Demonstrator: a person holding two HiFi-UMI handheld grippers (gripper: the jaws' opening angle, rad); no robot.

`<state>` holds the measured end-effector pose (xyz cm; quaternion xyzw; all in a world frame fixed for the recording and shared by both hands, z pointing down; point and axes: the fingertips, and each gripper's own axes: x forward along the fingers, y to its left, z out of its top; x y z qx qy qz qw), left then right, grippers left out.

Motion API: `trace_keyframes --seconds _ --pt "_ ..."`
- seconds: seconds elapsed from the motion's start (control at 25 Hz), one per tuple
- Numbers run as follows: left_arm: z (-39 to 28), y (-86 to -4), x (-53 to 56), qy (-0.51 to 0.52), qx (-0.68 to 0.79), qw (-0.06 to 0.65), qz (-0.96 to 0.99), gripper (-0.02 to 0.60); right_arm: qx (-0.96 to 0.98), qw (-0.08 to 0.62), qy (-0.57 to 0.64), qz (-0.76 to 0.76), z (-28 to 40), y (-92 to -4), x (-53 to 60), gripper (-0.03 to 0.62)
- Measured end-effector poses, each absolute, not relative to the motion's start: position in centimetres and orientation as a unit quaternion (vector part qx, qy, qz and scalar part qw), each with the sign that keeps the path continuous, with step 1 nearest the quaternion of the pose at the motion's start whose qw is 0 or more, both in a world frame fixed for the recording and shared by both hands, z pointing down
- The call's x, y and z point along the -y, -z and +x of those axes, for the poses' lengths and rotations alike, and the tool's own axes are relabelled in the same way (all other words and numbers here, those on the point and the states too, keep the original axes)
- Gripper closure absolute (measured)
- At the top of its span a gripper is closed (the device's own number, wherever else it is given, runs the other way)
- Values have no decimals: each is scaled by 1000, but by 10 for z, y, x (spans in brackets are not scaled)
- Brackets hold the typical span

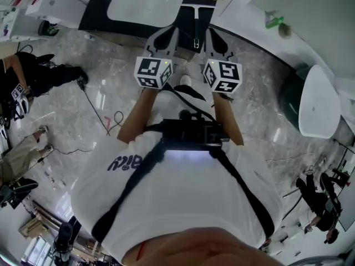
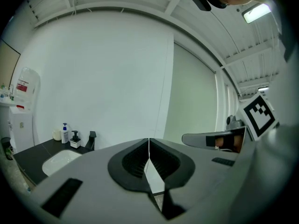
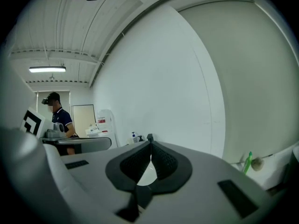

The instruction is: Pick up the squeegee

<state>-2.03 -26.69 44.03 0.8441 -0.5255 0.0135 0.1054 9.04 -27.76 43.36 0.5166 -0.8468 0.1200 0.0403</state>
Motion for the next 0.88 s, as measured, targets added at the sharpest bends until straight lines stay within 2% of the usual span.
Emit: trace_keyframes --seconds 0.72,0.88 --pt "-27 -511 359 -75 476 164 861 571 820 128 -178 529 73 -528 364 586" --pt "-31 -525 368 -87 468 172 863 571 810 169 -203 523 69 -573 376 586"
